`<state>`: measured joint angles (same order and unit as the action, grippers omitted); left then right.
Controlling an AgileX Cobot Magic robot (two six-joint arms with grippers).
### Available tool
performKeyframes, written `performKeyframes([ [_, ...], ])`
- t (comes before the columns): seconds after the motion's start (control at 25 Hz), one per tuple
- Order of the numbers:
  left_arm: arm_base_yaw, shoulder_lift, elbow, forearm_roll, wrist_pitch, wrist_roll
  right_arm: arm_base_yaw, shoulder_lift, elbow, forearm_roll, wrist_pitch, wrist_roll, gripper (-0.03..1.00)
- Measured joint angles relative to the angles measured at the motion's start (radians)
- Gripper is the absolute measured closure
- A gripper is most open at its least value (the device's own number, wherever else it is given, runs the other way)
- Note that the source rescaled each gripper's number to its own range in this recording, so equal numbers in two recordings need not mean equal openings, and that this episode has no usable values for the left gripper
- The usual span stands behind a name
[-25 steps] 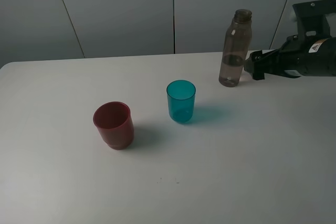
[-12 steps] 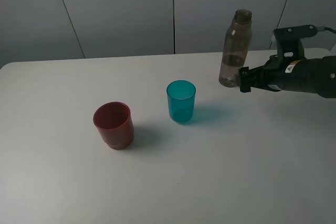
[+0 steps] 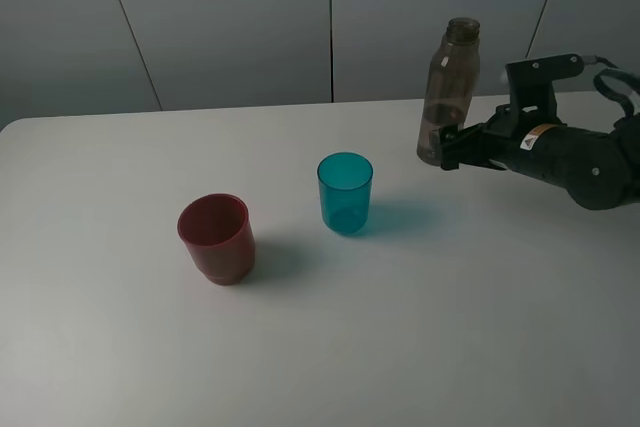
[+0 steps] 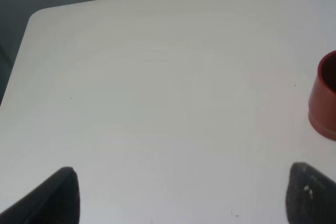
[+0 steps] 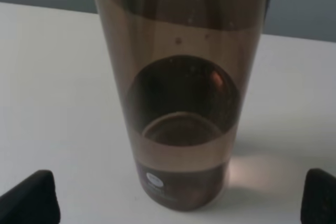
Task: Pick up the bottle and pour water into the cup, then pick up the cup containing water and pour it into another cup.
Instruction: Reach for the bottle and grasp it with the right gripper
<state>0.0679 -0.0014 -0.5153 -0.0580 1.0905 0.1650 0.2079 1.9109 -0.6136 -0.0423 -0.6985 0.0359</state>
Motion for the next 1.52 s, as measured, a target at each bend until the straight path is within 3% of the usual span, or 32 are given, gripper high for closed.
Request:
performKeyframes([
  [1.52, 0.000, 0.000, 0.000, 0.000, 0.000, 0.000, 0.000, 0.191, -0.269, -0.016, -0.009, 0.031, -0.03],
])
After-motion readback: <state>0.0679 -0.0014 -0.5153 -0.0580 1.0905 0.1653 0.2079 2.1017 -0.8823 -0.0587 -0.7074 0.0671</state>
